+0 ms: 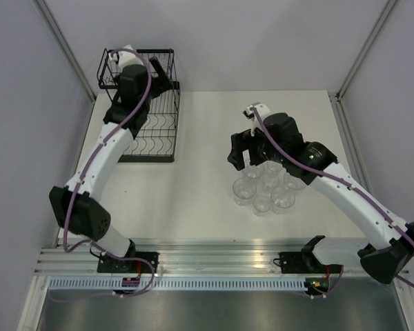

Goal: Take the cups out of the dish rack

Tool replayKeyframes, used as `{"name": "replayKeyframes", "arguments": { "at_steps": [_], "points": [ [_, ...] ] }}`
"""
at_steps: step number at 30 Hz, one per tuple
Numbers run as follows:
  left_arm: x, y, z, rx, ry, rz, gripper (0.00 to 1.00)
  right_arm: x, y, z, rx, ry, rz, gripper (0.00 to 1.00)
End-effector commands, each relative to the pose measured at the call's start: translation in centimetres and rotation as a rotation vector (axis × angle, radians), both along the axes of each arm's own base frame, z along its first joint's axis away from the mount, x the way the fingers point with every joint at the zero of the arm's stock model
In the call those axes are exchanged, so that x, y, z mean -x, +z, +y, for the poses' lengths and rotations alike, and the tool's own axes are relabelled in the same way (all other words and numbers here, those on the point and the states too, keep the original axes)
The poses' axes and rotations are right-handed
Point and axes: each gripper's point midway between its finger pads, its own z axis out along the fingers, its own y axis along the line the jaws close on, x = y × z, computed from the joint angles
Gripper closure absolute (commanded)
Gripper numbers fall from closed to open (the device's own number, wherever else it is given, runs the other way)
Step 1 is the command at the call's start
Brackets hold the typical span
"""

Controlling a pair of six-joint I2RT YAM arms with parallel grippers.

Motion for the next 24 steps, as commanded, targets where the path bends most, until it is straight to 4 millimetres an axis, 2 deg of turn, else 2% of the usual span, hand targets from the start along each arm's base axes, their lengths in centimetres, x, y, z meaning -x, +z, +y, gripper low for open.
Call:
{"name": "replayKeyframes", "arguments": {
  "at_steps": [1, 2, 3, 4, 5, 6, 7, 8, 9, 11, 12, 19, 24],
  "points": [
    [-3.4, 3.4, 1.0, -0.026, -0.025, -0.034, 0.0, 1.5, 0.0, 0.5, -0.079, 0.03, 0.002, 0.02],
    [-5.6, 0.9, 1.0, -0.048, -0.035, 0.022, 0.0, 2.1, -0.9, 0.4, -0.079, 0.038, 0.02, 0.02],
    [-6.7, 3.6, 1.1, -0.044, -0.034, -0.027, 0.0, 2.4, -0.8, 0.2, -0.09, 0.037, 0.015, 0.02],
    [-7.3, 2.9, 1.4, -0.062, -0.028, 0.011, 0.0, 2.7, -0.9, 0.2, -0.094, 0.042, 0.019, 0.02],
    [-9.4, 0.1, 1.1, -0.08, -0.036, 0.065, 0.0, 2.9, -1.3, 0.0, -0.09, 0.04, 0.029, 0.02],
    [-10.3, 2.3, 1.6, -0.07, -0.034, 0.02, 0.0, 3.2, -1.8, -0.3, -0.086, 0.038, 0.039, 0.02],
    [-11.1, 1.1, 1.8, -0.062, -0.037, 0.056, 0.0, 3.4, -2.1, -0.4, -0.081, 0.039, 0.045, 0.02],
    [-11.9, 0.7, 1.6, -0.035, -0.066, 0.058, 0.0, 3.6, -2.3, -0.6, -0.08, 0.037, 0.049, 0.02],
    [-13.3, -0.5, 2.5, 0.013, -0.061, 0.072, 0.0, 3.9, -2.6, -0.8, -0.077, 0.034, 0.053, 0.02],
    [-14.3, -1.5, 2.6, 0.074, -0.098, 0.083, 0.0, 4.2, -2.9, -0.9, -0.074, 0.034, 0.061, 0.02],
    [-15.3, -2.6, 3.3, 0.104, -0.091, 0.095, 0.0, 4.4, -2.9, -1.1, -0.073, 0.033, 0.062, 0.02],
    [-17.5, -5.0, 3.7, 0.094, -0.113, 0.098, 0.03, 4.6, -4.1, -1.9, -0.031, 0.013, 0.082, 0.02],
    [-18.0, -5.6, 3.0, 0.064, -0.174, 0.089, 0.03, 4.4, -4.9, -1.8, -0.016, 0.006, 0.102, 0.02]
  ]
}}
